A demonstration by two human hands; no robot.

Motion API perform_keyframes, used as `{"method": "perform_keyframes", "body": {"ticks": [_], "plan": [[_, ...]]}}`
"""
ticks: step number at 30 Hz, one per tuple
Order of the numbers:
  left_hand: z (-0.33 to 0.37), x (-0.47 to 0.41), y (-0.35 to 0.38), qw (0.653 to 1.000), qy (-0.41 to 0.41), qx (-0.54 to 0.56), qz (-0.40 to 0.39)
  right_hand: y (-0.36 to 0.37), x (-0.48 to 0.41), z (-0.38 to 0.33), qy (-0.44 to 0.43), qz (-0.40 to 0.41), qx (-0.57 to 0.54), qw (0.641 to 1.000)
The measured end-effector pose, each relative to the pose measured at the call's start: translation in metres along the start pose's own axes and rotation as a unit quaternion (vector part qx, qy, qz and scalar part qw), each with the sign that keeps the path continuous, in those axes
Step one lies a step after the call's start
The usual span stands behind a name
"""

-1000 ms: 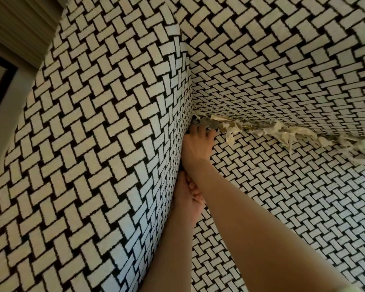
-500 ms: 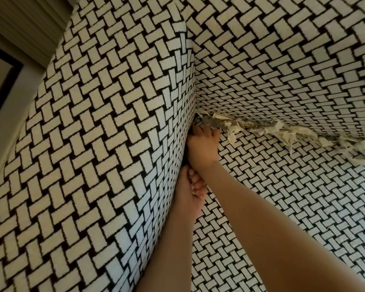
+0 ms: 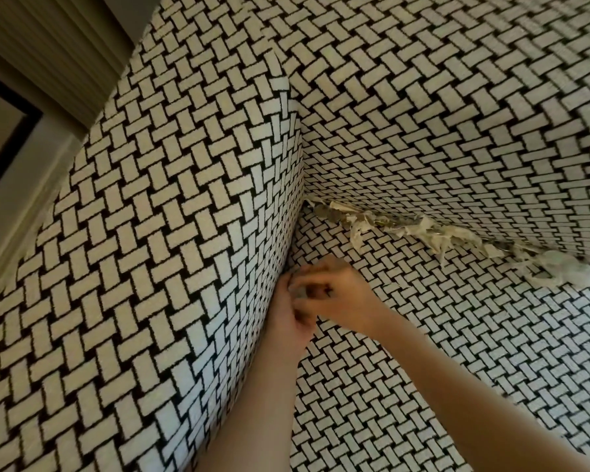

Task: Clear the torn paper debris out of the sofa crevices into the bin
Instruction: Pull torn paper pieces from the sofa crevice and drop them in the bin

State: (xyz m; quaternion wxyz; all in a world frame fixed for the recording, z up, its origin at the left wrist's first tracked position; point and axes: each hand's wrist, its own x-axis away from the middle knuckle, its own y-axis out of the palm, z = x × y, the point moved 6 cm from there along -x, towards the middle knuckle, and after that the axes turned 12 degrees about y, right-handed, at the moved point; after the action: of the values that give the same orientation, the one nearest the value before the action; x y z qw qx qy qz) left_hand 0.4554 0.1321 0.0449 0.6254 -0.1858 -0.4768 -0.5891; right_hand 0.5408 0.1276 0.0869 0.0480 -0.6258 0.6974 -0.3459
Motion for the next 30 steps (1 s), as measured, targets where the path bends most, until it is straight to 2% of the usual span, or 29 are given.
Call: {"method": "perform_keyframes", "body": {"ticks": [3,6,8,10,17,22,30], "plan": [[-0.001,-0.001,-0.001,1.0,-0.023,-0.014,-0.011,0.017,0.008,0.008,-0.004,-0.01,0.014,1.0],[-0.002,-0.004,-0.001,1.0,-0.007,-0.01,-0.013,0.013,0.002,0.011,0.079,-0.031,-0.103,0.991],[-0.002,-0.002,-0.001,1.0,-0.004,-0.025,0.01,0.011,-0.001,0.014,0.148,-0.066,-0.249,0.955],[-0.002,-0.001,-0.001,0.999,-0.016,-0.015,0.035,0.008,-0.003,0.015,0.178,-0.062,-0.338,0.922],[-0.002,0.001,-0.005,0.999,-0.032,0.017,0.013,-0.004,0.004,0.021,0.22,0.009,-0.426,0.878],[-0.008,0.014,-0.016,0.995,-0.004,0.094,0.012,0.012,0.026,0.025,0.278,0.061,-0.531,0.798],[-0.014,0.081,-0.048,0.997,0.011,0.067,-0.032,0.079,0.088,-0.002,0.336,0.002,-0.687,0.644]]}}
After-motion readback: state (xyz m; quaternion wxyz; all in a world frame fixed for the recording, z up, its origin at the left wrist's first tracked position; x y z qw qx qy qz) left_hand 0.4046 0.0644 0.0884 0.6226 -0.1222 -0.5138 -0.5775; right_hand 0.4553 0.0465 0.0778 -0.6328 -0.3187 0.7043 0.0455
